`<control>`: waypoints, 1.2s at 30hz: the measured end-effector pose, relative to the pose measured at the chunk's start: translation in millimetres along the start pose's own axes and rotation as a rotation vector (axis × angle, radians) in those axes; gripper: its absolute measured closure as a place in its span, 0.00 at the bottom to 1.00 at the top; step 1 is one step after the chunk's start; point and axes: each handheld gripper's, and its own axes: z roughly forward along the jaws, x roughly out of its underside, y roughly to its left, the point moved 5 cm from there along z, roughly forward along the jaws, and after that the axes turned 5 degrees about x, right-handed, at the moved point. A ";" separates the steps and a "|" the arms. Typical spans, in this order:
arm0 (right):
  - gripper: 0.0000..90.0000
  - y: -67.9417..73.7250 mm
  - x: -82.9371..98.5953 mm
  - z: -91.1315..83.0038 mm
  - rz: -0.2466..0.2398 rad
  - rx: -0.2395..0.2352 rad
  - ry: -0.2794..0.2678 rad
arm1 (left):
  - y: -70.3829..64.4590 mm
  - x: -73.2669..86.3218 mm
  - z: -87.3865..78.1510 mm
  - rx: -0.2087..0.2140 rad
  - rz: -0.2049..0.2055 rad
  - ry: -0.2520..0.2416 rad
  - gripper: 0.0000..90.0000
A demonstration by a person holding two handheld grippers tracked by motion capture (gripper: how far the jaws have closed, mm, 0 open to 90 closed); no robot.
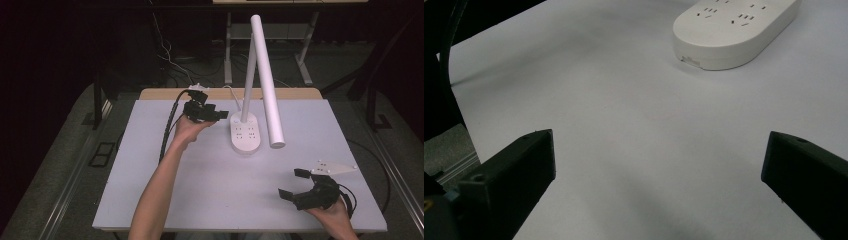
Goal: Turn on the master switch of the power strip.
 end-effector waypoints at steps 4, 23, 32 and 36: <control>0.00 0.4 0.1 0.1 0.001 0.000 0.000 | -3.6 4.1 -15.3 0.032 -0.002 -0.019 0.15; 0.00 1.4 0.2 0.2 -0.004 -0.001 0.000 | -30.9 42.5 -77.9 0.066 0.032 -0.014 0.00; 0.00 2.0 0.2 0.5 -0.007 0.003 -0.001 | -41.3 67.3 -95.1 0.049 0.058 -0.027 0.00; 0.00 2.6 0.3 0.7 -0.007 0.001 0.001 | -44.9 79.5 -100.9 0.036 0.071 -0.033 0.00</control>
